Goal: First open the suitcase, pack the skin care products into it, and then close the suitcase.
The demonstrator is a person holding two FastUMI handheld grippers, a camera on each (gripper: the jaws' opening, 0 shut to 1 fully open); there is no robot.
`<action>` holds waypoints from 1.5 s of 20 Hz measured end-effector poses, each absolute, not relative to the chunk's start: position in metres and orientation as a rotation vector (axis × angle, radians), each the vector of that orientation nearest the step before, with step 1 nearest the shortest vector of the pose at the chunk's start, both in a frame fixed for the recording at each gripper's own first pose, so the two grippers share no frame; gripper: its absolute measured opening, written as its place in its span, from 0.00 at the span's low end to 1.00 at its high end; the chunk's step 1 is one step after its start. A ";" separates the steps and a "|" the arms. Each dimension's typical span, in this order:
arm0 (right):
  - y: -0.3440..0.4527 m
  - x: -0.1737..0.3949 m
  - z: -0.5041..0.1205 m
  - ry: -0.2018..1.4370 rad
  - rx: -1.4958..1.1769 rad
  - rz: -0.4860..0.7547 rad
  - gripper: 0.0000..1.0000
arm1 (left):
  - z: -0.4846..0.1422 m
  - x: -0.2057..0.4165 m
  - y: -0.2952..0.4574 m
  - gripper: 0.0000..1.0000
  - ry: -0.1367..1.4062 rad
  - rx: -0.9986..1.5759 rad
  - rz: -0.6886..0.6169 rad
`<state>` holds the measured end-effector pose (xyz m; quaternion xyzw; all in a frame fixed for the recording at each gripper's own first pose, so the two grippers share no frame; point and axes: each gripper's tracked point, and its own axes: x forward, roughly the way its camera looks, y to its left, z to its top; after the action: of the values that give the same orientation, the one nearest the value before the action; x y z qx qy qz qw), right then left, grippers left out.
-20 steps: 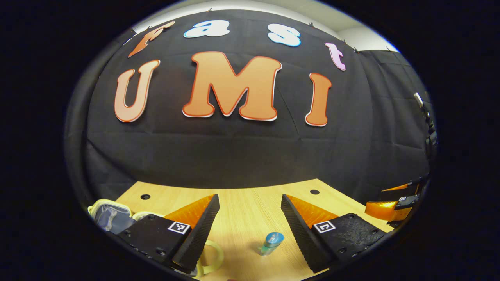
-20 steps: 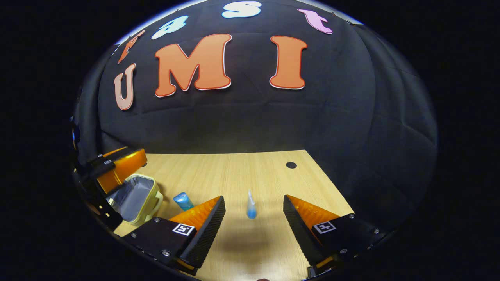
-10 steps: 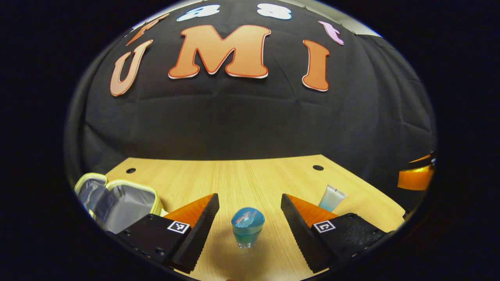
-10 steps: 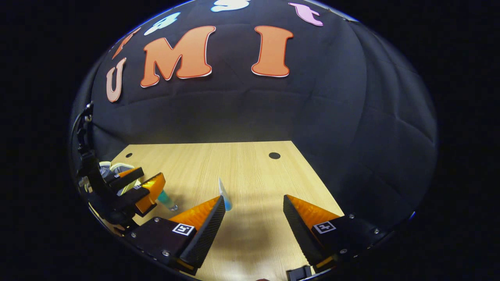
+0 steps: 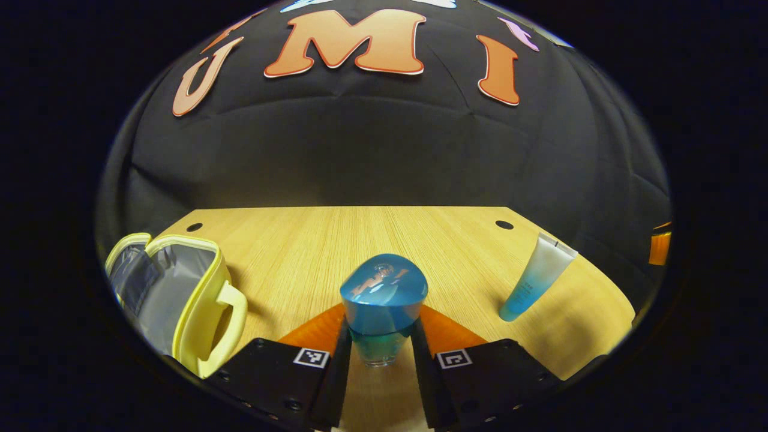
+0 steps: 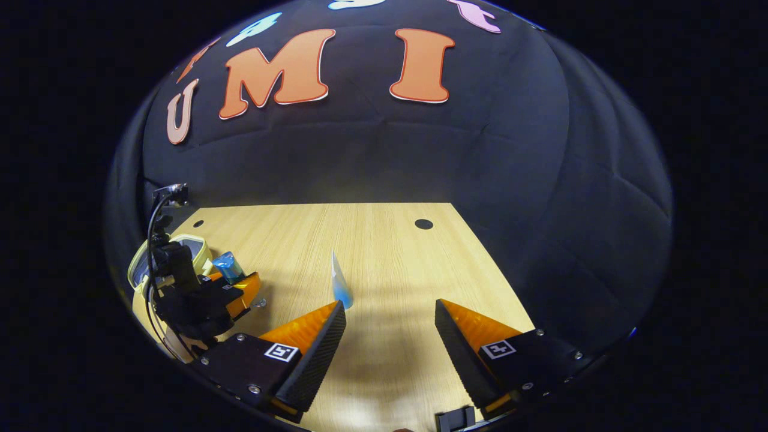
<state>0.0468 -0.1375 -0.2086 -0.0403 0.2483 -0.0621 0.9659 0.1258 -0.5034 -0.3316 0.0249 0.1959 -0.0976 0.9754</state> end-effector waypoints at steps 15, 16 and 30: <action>-0.061 0.128 -0.284 0.554 -0.125 0.049 0.95 | -0.200 0.028 -0.421 0.51 0.459 -0.093 -0.256; -0.062 0.136 -0.296 0.587 -0.123 0.048 0.94 | -0.196 0.024 -0.411 0.51 0.455 -0.080 -0.241; -0.056 0.131 -0.292 0.698 -0.111 0.003 0.26 | -0.199 0.002 -0.340 0.51 0.516 -0.102 -0.163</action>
<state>0.1313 -0.0561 -0.2922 -0.0542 0.3419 0.0016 0.9382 0.0018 -0.3396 -0.1991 -0.0501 0.2548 -0.0806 0.9623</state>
